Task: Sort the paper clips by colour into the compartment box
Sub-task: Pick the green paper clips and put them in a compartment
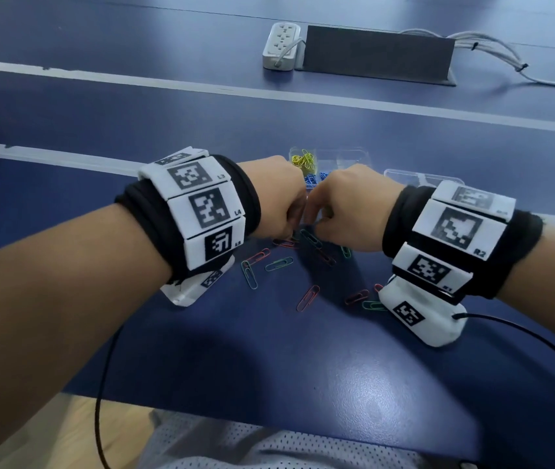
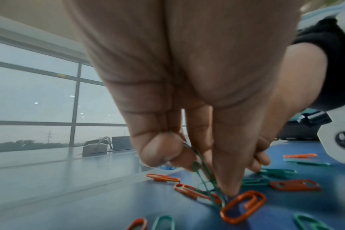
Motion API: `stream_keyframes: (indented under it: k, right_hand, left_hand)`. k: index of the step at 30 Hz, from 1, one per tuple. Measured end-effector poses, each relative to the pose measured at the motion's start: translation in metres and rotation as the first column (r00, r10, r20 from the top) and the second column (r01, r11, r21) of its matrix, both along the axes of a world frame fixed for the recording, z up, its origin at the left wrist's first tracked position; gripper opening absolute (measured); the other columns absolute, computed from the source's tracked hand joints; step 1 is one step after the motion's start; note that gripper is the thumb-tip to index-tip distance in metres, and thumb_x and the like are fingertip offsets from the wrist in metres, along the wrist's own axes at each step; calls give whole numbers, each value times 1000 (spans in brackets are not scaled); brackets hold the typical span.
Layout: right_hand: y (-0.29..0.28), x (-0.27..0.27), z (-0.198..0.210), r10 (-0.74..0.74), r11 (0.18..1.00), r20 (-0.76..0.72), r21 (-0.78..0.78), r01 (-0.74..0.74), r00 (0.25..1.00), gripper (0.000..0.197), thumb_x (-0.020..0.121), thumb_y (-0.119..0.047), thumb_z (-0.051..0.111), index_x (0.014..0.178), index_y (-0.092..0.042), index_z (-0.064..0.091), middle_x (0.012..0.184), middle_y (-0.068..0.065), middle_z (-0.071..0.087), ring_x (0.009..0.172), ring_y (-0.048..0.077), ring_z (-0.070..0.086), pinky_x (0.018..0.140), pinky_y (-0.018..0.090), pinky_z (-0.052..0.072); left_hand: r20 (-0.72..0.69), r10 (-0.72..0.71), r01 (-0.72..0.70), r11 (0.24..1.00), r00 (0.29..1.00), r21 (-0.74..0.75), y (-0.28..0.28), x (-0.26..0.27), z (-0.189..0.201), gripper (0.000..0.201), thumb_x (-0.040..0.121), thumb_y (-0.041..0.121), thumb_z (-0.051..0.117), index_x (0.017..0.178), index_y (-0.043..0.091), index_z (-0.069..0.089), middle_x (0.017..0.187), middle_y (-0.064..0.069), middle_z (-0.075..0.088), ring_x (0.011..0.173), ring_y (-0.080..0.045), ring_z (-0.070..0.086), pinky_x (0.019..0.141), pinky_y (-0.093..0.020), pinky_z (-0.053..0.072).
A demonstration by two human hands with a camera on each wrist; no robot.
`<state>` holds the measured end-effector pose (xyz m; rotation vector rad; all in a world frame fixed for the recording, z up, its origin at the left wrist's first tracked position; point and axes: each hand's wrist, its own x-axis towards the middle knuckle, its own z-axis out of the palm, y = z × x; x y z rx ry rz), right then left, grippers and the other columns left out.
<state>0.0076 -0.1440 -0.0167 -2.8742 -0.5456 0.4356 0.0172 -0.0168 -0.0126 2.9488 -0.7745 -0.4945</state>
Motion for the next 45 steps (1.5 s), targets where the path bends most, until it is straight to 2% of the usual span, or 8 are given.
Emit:
stream_keyframes:
  k: [7, 13, 19, 27, 30, 33, 40, 45]
  right_hand:
    - [8, -1, -2, 21, 1000, 23, -20, -21, 1000, 20, 78, -30, 63, 90, -16, 73, 91, 9, 68, 82, 29, 60, 72, 28, 49]
    - [17, -4, -4, 66, 995, 38, -71, -64, 997, 23, 80, -17, 57, 99, -13, 69, 88, 9, 59, 77, 26, 51, 69, 26, 43]
    - [14, 1, 1, 12, 1000, 11, -12, -12, 1000, 23, 76, -24, 59, 92, -14, 71, 93, 9, 70, 85, 30, 63, 79, 33, 55]
    - [-13, 56, 30, -334, 920, -31, 206, 333, 942, 16, 80, -16, 57, 78, -23, 71, 42, -7, 59, 54, 9, 61, 56, 16, 45]
    - [-12, 74, 27, -419, 877, -84, 219, 427, 904, 16, 82, -11, 57, 85, -16, 72, 64, 0, 71, 61, 11, 67, 67, 25, 56]
    - [-8, 86, 24, -437, 864, -118, 221, 453, 892, 17, 81, -9, 61, 93, -9, 74, 86, 11, 76, 83, 21, 73, 84, 40, 58]
    - [-5, 95, 25, -441, 848, -195, 230, 478, 876, 19, 82, -11, 59, 95, -6, 71, 87, 15, 75, 83, 27, 73, 81, 45, 58]
    - [-4, 93, 32, -464, 831, -210, 232, 505, 860, 22, 87, -10, 53, 104, -3, 66, 92, 16, 74, 84, 27, 73, 81, 44, 58]
  left_hand:
    - [4, 94, -94, 994, 996, -55, 10, 4, 5, 13, 82, 16, 61, 83, 18, 73, 57, 11, 52, 54, -4, 46, 56, -19, 39]
    - [-84, 166, -175, 977, 983, -118, 18, 12, 6, 9, 85, 17, 61, 79, 20, 67, 59, 9, 62, 58, -4, 62, 81, -26, 53]
    - [-110, 252, -270, 941, 961, -204, 24, 28, 7, 16, 86, 16, 61, 71, 22, 62, 58, 5, 62, 38, 1, 58, 64, -17, 48]
    - [-32, 317, -309, 891, 948, -333, -3, 66, 11, 10, 86, 16, 62, 77, 19, 66, 59, 6, 56, 45, -5, 52, 62, -23, 49]
    - [-5, 317, -302, 899, 948, -316, -22, 76, 17, 9, 86, 17, 61, 85, 20, 69, 61, 6, 58, 51, -9, 53, 56, -18, 44]
    - [32, 303, -289, 930, 952, -226, -31, 86, 15, 16, 79, 25, 61, 81, 11, 70, 75, -6, 72, 68, -26, 69, 74, -32, 58]
    - [-45, 345, -346, 913, 938, -218, -36, 87, 15, 12, 74, 23, 64, 81, 19, 72, 75, -6, 75, 73, -26, 73, 79, -42, 59]
    - [-204, 364, -416, 823, 909, -386, -35, 87, 16, 18, 83, 7, 62, 98, 11, 72, 87, -10, 74, 76, -26, 72, 67, -30, 57]
